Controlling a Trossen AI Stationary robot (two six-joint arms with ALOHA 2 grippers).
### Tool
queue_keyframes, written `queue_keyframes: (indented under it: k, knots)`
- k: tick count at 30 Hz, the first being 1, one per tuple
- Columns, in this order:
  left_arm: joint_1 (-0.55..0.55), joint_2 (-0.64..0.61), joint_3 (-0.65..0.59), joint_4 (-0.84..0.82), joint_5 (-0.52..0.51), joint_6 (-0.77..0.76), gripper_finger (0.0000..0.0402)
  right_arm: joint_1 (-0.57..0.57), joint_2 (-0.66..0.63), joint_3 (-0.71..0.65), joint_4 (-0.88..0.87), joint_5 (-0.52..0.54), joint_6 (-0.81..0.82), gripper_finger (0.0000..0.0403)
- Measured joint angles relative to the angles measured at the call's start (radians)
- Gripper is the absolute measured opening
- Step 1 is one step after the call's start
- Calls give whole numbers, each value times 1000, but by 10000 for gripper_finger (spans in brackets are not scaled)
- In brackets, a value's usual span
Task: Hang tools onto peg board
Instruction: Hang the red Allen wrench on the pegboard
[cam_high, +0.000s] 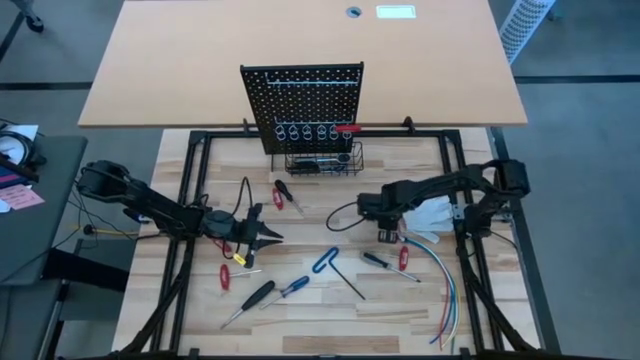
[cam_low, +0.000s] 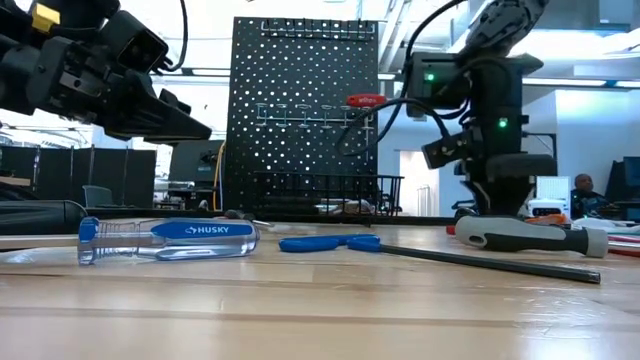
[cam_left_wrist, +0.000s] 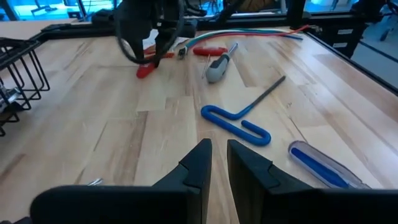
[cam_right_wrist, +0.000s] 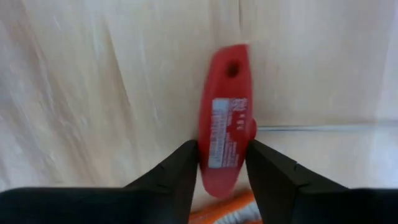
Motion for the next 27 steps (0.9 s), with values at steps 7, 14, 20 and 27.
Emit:
queue_keyframes:
  k: [7,14,20,27]
  knots:
    - [-59,0,0,-4,-22,109,47,59,17,23,85,-1,85,87]
    - [-191,0,1,-5,-263,341,47,167,-37,60,435,-119,121,75]
    - [-189,0,13,3,-259,292,57,213,4,26,1100,-338,72,77]
    - [-190,0,59,62,-109,333,128,237,95,39,1444,-448,95,79]
